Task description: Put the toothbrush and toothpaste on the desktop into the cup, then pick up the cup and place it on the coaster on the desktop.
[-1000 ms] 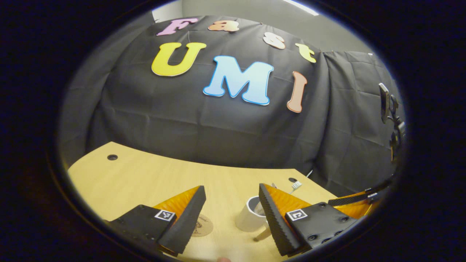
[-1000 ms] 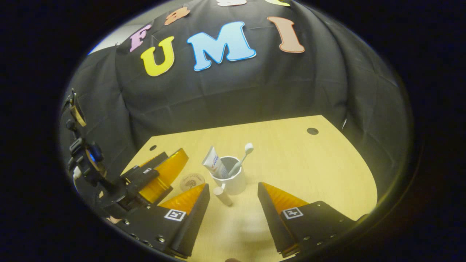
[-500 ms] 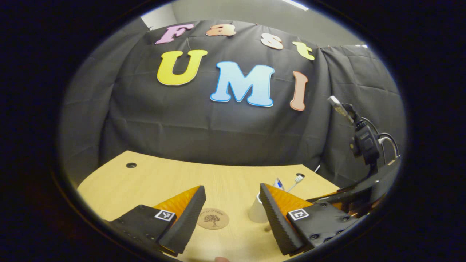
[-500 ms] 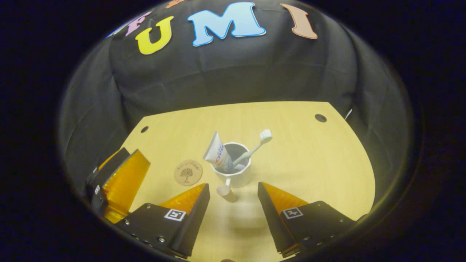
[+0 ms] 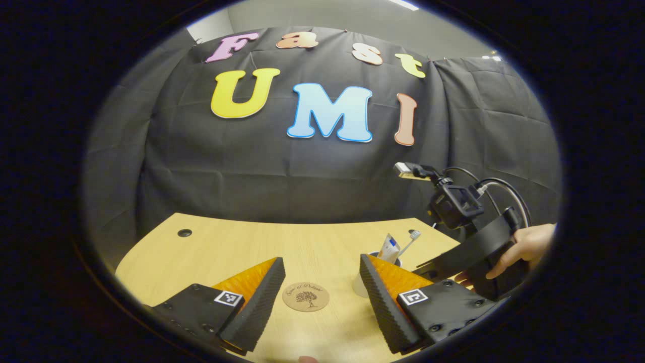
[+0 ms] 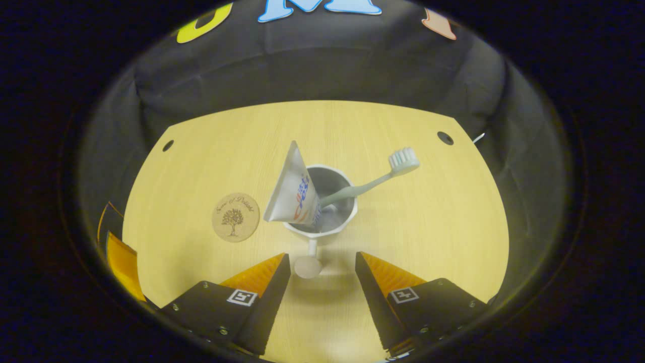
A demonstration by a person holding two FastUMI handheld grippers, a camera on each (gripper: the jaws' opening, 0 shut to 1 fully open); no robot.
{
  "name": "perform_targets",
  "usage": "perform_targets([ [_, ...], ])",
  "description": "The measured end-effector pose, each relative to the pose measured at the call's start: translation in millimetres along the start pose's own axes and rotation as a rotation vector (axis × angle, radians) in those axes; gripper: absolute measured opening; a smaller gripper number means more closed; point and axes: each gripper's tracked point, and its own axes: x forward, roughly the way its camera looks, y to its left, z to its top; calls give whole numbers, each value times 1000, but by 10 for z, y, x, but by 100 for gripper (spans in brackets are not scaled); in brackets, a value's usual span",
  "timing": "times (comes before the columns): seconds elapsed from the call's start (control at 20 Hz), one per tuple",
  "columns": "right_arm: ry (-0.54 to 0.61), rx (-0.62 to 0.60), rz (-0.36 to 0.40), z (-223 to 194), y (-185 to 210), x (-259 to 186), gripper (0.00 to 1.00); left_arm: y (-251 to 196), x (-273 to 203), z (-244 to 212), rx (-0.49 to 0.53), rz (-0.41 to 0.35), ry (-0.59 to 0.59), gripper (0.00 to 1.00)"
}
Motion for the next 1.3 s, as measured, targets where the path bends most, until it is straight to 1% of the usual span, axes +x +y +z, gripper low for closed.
perform_targets([
  [0.15,43,14,-18,9,-22,111,80,19,10,-85,-20,-14,20,96],
  [0.35,87,0,-32,29,-34,262,80,118,19,-160,-37,7,40,96],
  [0.45,103,-14,-34,42,-35,309,80,148,26,-191,-41,15,49,96],
  [0.5,112,-18,-37,46,-38,338,80,149,31,-200,-42,16,52,94],
  [0.55,121,-21,-36,54,-27,370,81,155,34,-202,-40,18,56,97],
  [0.7,153,-14,-26,45,-3,441,81,170,50,-215,-40,20,58,97],
  [0.85,175,-21,-12,36,12,481,75,169,76,-251,-43,23,71,96],
  [0.9,181,-23,-7,24,17,497,70,164,76,-269,-45,23,74,96],
  [0.95,187,-20,-3,16,19,510,70,154,80,-270,-47,20,76,96],
  [1.0,190,-21,-1,11,24,521,63,149,87,-271,-47,20,76,96],
  [1.1,194,-10,14,12,54,519,63,147,91,-286,-47,24,77,96],
  [1.25,202,10,16,22,28,512,41,127,108,-302,-57,27,82,96],
  [1.3,206,13,18,7,33,518,34,125,105,-317,-60,29,85,94],
])
